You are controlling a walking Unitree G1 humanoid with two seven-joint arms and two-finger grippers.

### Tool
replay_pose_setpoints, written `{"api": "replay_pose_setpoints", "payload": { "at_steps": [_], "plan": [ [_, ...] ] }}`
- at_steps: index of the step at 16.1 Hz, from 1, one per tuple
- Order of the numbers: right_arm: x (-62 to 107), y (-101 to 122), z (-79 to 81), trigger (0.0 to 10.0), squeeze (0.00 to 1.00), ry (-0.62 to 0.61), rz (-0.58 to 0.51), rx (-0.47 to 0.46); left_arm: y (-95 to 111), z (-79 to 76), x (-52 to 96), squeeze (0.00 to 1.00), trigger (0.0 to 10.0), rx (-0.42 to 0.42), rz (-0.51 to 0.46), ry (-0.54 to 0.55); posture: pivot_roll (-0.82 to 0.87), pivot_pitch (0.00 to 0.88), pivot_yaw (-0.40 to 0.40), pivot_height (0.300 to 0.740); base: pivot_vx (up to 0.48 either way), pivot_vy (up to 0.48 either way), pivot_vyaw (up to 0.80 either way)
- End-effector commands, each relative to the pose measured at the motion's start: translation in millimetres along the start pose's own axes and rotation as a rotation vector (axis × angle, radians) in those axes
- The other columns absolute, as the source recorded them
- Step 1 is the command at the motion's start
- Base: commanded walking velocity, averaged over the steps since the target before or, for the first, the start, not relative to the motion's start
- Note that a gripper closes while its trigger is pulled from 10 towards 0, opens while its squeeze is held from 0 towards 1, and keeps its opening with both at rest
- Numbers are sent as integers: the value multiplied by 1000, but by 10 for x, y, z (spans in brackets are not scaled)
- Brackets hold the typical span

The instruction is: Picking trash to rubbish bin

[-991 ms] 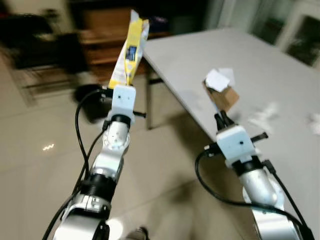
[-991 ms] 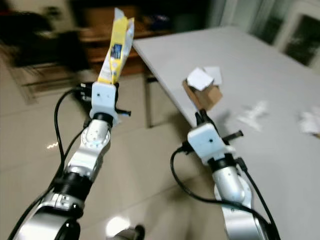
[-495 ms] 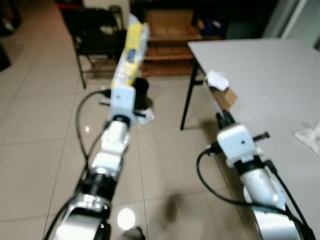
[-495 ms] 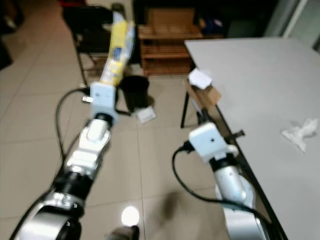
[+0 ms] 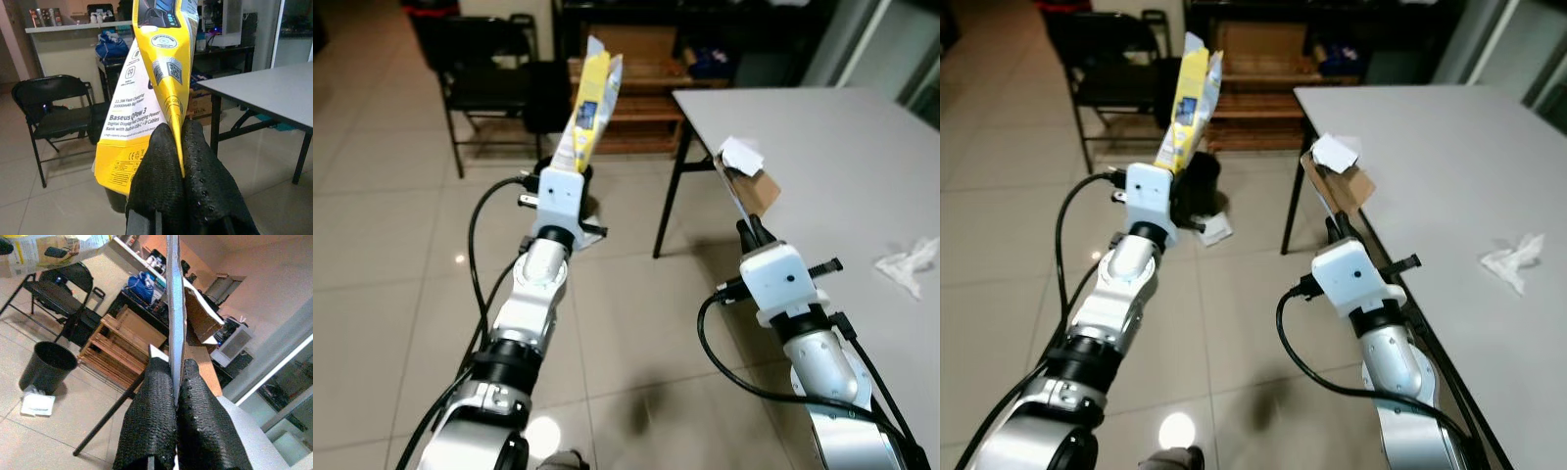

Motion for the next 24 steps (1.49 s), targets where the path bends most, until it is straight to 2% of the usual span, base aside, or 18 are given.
{"api": "replay_pose_setpoints", "payload": {
  "at_steps": [1, 6, 9, 10, 11, 12, 15, 19, 21, 24],
  "plan": [
    [-5, 1, -24, 10000, 0, -6, -2, 0, 20, -20, -3, 0, 10000, 7, 0, -9, 147, 83, -47, 740, 424, 0, 0],
    [4, -37, -52, 10000, 0, -26, 17, -5, 12, -20, -2, 0, 10000, 6, 5, -8, 143, 81, -47, 740, 435, 0, 0],
    [90, -384, -324, 10000, 0, -180, 152, -180, 6, 18, 9, 0, 10000, 1, 9, -3, 143, 81, -47, 740, 437, 0, 0],
    [170, -562, -458, 10000, 0, -236, 203, -296, -24, 58, 55, 0, 10000, -2, 18, -11, 145, 81, -47, 740, 420, 0, 0],
    [189, -596, -482, 10000, 0, -246, 211, -319, -33, 64, 68, 0, 10000, -2, 19, -15, 145, 81, -47, 740, 394, 0, 0],
    [223, -672, -503, 10000, 0, -264, 229, -407, -60, 93, 109, 0, 10000, -4, 23, -21, 149, 81, -48, 740, 349, 0, 0],
    [224, -709, -440, 10000, 0, -231, 232, -454, -129, 192, 198, 0, 10000, -41, 40, -13, 158, 84, -52, 740, 329, 0, 0],
    [165, -633, -306, 10000, 0, -167, 205, -494, -113, 221, 277, 0, 10000, -53, 37, -8, 175, 88, -51, 740, 337, 0, 0],
    [134, -612, -268, 10000, 0, -143, 193, -482, -122, 285, 283, 0, 10000, -64, 43, 8, 181, 85, -48, 740, 358, 0, 0],
    [98, -602, -273, 10000, 0, -140, 185, -478, -112, 293, 281, 0, 10000, -65, 43, 15, 188, 83, -48, 740, 371, 0, 800]
  ]
}}
Point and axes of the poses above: a point about 5 cm out from each wrist's last joint towards the gripper, its own x axis pointing back from the gripper into the wrist, its own y axis along the axis of the wrist's last joint, z = x × y, the point moved 6 cm from there along -x, pointing out of the wrist towards the gripper, and after that the axes turned 15 degrees about x, right-handed, at the moved point
